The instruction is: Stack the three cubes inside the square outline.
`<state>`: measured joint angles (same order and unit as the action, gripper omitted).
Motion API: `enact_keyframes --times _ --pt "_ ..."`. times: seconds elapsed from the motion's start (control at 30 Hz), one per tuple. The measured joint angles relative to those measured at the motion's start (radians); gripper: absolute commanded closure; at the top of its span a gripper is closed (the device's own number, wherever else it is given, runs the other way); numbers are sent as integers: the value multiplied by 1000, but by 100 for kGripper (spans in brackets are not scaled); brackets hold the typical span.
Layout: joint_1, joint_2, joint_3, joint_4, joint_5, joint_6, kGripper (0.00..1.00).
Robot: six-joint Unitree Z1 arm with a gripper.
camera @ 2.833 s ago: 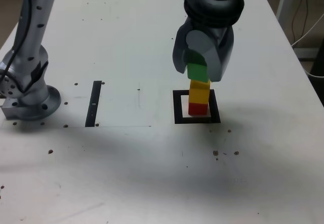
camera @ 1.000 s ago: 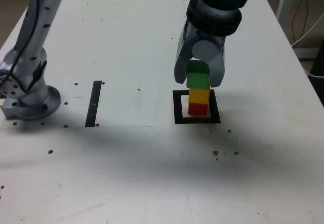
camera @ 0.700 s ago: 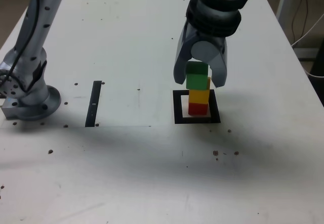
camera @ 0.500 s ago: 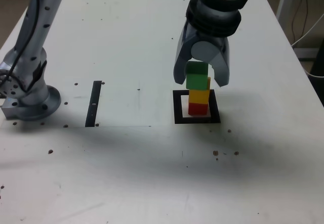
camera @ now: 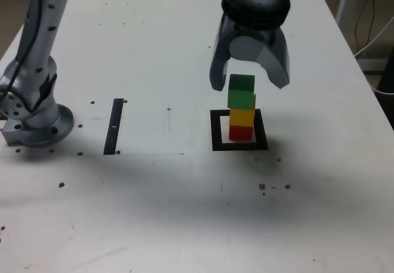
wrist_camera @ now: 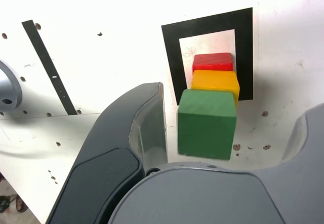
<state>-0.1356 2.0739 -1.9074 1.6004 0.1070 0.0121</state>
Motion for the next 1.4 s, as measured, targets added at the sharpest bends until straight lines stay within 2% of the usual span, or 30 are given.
enact_keyframes --times 0.3,0.6,0.8,1.03,1.4 --pt "11 -99 62 8 9 -8 0" --pt "22 -153 131 7 9 -13 0" --pt "38 -243 287 -12 9 -31 0" --pt "68 -365 517 -95 2 -49 0" --pt "84 -465 864 -279 -38 -60 0"
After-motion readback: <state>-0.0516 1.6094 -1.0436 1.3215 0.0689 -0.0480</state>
